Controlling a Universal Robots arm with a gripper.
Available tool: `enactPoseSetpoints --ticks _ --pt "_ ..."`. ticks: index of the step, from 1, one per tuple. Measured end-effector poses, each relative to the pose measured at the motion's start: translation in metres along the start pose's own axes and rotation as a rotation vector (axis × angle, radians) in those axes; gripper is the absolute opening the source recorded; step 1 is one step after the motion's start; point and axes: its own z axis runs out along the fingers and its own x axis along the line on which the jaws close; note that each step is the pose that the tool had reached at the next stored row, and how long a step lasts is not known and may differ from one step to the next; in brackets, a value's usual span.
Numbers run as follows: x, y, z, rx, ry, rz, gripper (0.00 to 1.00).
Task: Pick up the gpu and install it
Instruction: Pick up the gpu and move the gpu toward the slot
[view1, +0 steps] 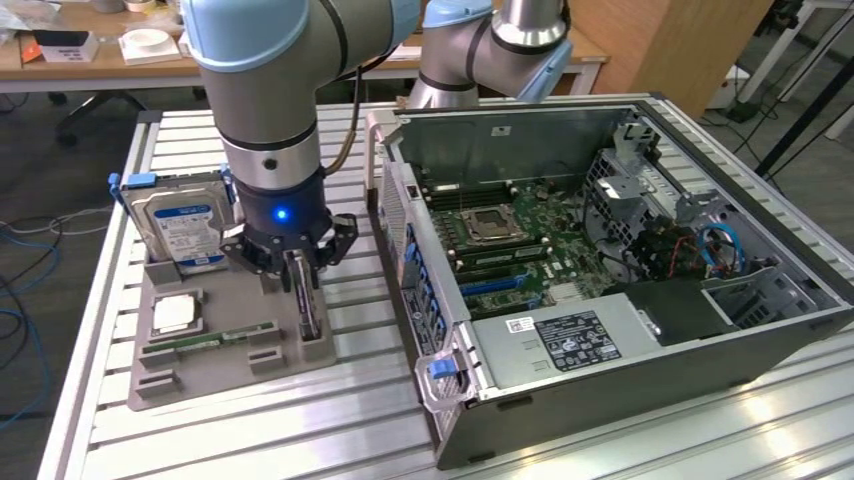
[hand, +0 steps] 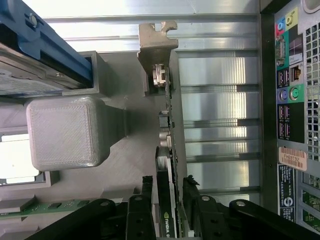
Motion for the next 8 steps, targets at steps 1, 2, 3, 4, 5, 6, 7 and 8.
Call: enactPoseSetpoints --ticks 1,2,3,4,5,6,7,8 --pt "-0.0002 0.0000 -0.0001 0.0001 0.0001 0.000 0.38" --pt "-0.0003 0.0000 -0.0001 0.0002 0.0003 0.000 0.38" --pt "-0.0003 -0.0001 -0.0001 0.0003 0.0003 0.000 0.38" --pt "-0.0004 -0.0001 -0.0001 0.0003 0.0004 0.000 0.36" --pt "-0.0004 -0.0001 -0.0001 0.0003 0.0004 0.000 0.36" --pt "-0.0004 -0.0001 -0.0001 0.0004 0.0005 0.000 0.29" --pt "-0.0004 -0.0001 0.0000 0.0004 0.0004 0.000 0.29" --pt "-0.0005 -0.0001 0.0000 0.0003 0.0006 0.000 0.29"
